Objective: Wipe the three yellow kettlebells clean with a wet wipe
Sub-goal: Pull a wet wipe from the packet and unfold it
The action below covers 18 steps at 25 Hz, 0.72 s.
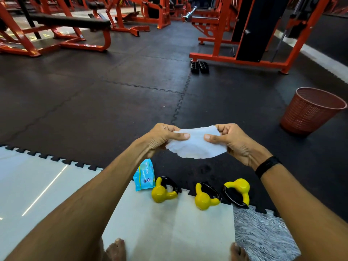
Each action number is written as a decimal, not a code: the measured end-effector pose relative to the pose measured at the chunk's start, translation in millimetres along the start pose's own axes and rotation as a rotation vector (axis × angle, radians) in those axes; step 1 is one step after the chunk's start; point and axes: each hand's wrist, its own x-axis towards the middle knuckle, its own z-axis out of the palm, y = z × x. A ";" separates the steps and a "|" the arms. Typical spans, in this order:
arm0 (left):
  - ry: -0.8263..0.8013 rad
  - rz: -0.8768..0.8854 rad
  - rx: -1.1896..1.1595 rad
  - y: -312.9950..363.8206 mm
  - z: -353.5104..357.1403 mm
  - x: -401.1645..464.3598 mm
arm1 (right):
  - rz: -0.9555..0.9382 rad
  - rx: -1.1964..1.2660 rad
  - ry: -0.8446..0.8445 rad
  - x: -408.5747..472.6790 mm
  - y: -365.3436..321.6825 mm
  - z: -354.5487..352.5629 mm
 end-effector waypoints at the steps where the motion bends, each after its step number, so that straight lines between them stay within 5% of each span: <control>1: -0.014 0.009 -0.055 0.1 -0.3 0.1 | 0.002 0.029 0.013 0.2 0.2 -0.2; 6: -0.100 0.031 -0.322 4.4 -1.1 -1.9 | 0.011 0.193 0.129 1.8 -3.0 -1.1; 13: 0.073 -0.108 -0.397 5.4 1.7 -1.8 | 0.156 0.318 0.171 3.2 -3.3 -4.9; 18: 0.096 0.128 -0.401 16.0 4.9 0.0 | -0.014 0.354 0.061 -3.0 -16.1 -6.6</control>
